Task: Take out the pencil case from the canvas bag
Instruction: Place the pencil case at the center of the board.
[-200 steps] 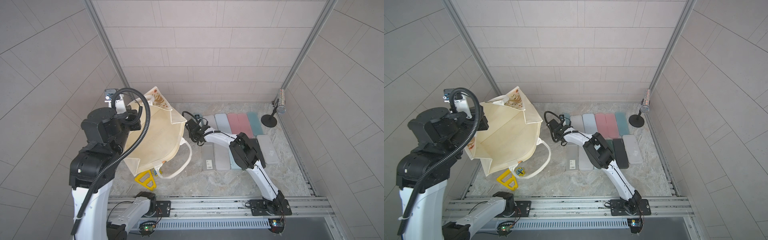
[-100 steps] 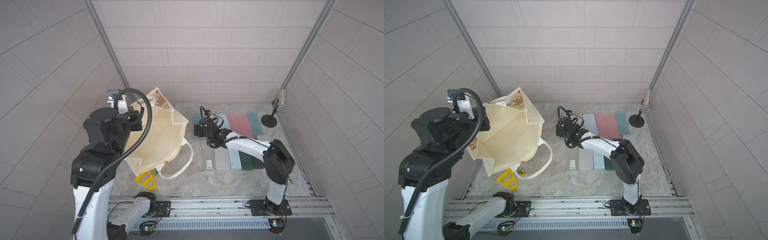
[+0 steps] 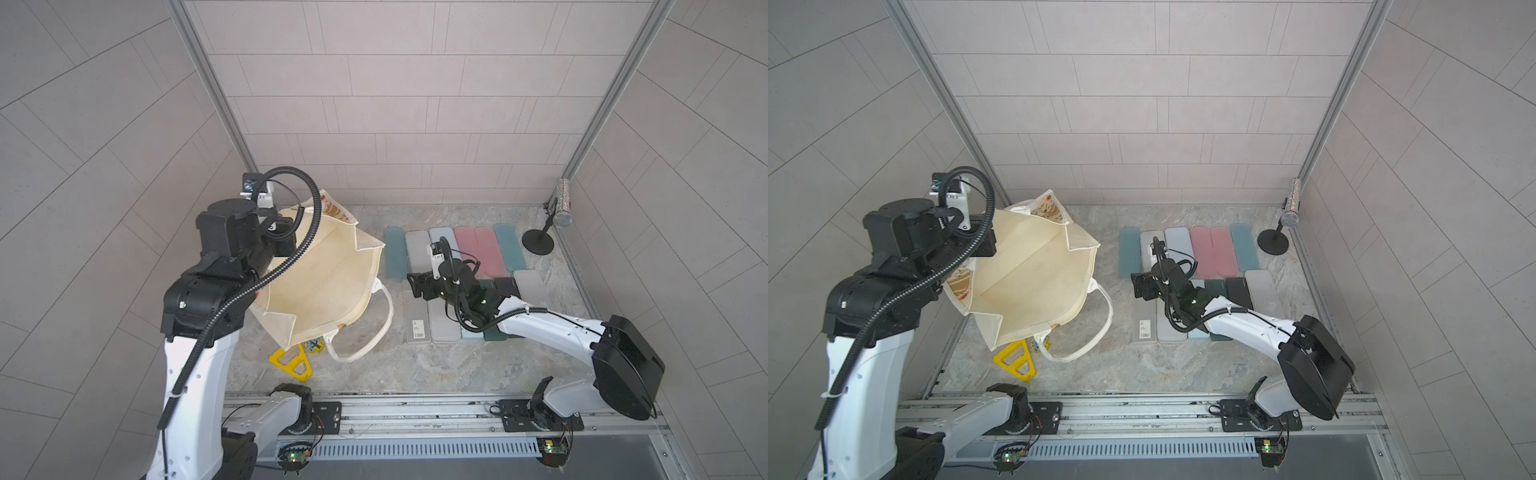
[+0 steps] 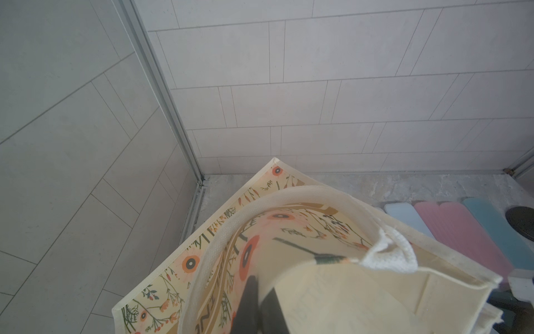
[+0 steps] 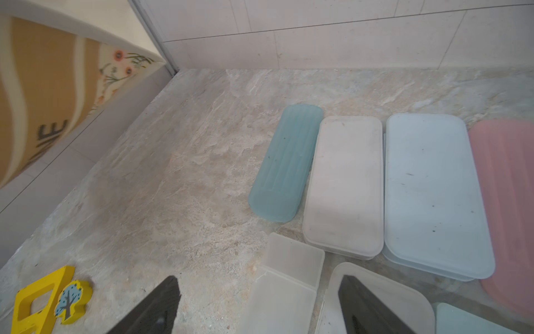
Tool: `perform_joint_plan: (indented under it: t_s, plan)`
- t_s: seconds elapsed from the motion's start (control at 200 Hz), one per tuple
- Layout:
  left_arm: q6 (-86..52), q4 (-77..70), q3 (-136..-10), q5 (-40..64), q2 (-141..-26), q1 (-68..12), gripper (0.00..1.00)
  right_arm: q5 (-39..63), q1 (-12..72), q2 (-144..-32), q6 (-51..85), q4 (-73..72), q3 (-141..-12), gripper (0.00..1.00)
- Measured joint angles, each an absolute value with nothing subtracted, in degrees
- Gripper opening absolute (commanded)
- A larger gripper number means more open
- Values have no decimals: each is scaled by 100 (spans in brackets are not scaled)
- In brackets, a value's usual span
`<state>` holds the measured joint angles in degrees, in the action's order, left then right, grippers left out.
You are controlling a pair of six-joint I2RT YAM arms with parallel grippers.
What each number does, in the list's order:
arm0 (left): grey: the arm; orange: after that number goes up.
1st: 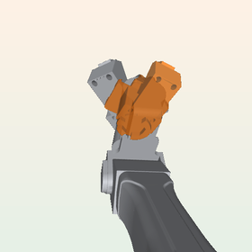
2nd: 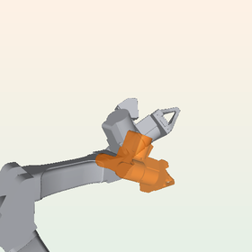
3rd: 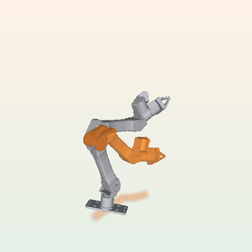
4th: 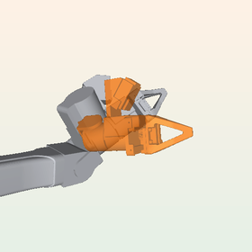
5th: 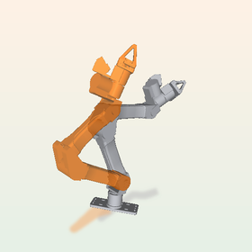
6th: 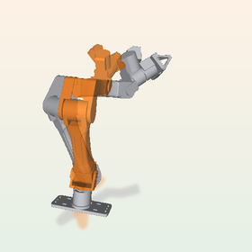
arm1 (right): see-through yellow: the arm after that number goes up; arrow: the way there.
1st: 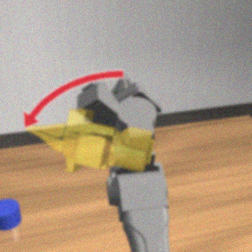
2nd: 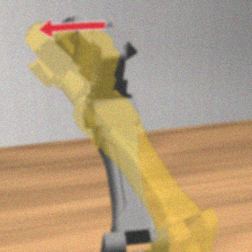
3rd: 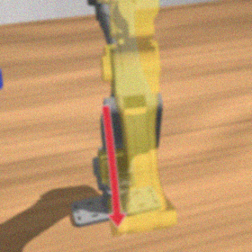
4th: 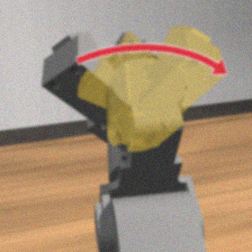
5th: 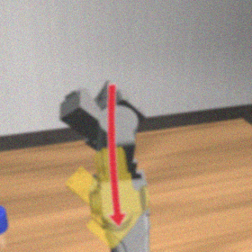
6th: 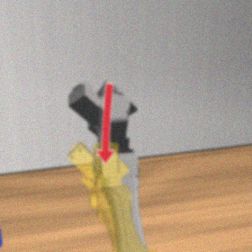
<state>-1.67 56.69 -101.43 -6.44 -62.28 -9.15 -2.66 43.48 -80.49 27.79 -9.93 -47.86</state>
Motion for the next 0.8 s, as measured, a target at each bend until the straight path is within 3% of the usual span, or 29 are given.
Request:
perform_joint_plan:
  t_s: [0.195, 0.315, 0.42, 0.801]
  plan:
    - [-220, 6038, -10165, -534, -6364, -915, 0, -30, 4584, -7065, 2707, -1444, -4056, 89]
    - [-342, 6071, -10130, -541, -6366, -915, 0, -438, 5026, -6228, 2849, -1518, -3903, 86]
    - [-478, 6066, -10044, -587, -6394, -915, 0, -856, 5312, -5813, 3315, -1391, -3909, 89]
    - [-1066, 5817, -9883, -976, -6775, -915, 0, -1160, 6027, -6604, 4644, -923, -4510, 84]
